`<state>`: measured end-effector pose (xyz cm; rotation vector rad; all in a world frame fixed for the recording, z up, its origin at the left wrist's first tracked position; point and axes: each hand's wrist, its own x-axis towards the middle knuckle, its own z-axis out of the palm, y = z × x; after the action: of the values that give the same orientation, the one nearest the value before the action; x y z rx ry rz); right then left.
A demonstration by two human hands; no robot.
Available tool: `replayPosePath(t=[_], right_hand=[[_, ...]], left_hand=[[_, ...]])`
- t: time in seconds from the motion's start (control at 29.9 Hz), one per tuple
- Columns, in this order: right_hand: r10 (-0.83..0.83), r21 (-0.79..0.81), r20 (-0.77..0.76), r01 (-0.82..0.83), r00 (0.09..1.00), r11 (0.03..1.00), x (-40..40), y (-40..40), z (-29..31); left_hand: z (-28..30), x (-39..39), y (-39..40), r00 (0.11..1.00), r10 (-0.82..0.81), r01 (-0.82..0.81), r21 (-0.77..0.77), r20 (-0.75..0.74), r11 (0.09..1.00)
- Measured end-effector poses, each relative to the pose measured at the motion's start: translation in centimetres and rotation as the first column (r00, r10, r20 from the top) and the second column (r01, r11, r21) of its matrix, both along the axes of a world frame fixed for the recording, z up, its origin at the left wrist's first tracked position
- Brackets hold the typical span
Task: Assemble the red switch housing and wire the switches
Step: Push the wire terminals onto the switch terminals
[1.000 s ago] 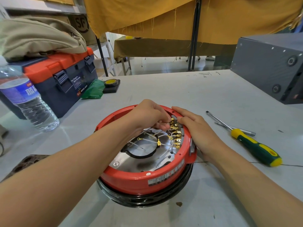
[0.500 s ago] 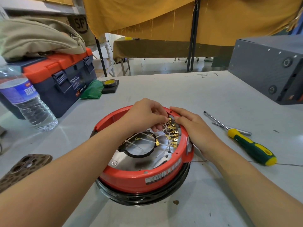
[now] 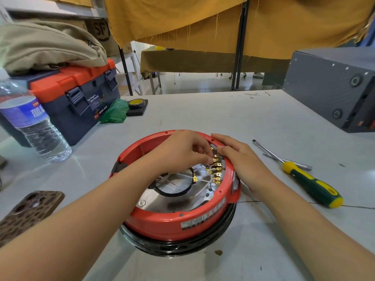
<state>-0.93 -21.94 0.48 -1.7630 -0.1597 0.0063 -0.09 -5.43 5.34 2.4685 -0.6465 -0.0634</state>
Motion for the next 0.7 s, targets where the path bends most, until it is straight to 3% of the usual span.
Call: replayPosePath(t=[0.7], right_hand=[[0.023,0.002,-0.004,-0.023,1.000,1.000,0.02,-0.14,0.01]], left_hand=[[-0.50,-0.53,0.12,0.993,0.001,0.004,-0.039,0.122,0.999]])
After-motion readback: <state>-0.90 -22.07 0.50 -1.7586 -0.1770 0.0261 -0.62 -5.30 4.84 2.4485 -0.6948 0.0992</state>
